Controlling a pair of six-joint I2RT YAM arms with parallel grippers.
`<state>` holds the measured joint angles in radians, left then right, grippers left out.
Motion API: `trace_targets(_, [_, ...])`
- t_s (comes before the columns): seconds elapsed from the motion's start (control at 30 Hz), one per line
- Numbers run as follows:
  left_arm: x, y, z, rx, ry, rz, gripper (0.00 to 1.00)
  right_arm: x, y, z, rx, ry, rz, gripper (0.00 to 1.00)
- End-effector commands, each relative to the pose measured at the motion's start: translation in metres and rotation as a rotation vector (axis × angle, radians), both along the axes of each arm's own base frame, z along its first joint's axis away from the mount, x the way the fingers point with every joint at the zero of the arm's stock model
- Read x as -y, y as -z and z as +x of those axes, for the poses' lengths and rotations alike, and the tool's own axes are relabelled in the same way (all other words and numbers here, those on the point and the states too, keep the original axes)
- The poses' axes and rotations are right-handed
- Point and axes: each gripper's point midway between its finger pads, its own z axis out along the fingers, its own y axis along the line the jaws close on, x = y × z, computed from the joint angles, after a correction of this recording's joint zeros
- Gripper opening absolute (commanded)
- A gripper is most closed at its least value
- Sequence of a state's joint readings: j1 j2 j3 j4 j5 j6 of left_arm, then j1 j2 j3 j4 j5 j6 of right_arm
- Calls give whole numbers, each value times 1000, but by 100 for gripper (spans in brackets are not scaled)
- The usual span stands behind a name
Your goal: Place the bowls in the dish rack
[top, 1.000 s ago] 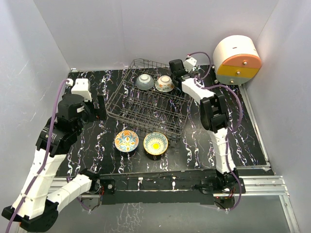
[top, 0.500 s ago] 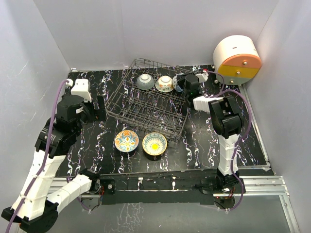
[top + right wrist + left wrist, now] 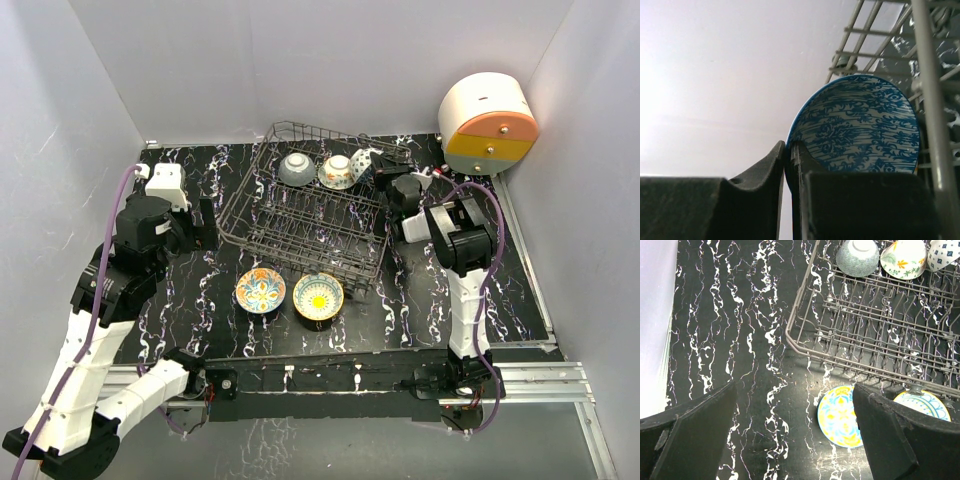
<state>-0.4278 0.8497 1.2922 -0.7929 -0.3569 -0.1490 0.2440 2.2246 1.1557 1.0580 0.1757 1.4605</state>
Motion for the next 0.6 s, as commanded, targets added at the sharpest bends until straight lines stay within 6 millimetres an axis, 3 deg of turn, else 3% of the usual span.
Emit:
trace_targets(0.0, [2,-11,0,29,17,-6,97,0,19,-24,-37,-32,198,8])
trace_targets(0.2, [4,-10,2,25,25,-7,97,13,42,-47,-119,3,219,8])
trace_targets(0.57, [7,-12,3,33,35,-16,97,30,51,-58,-328,59,145,8])
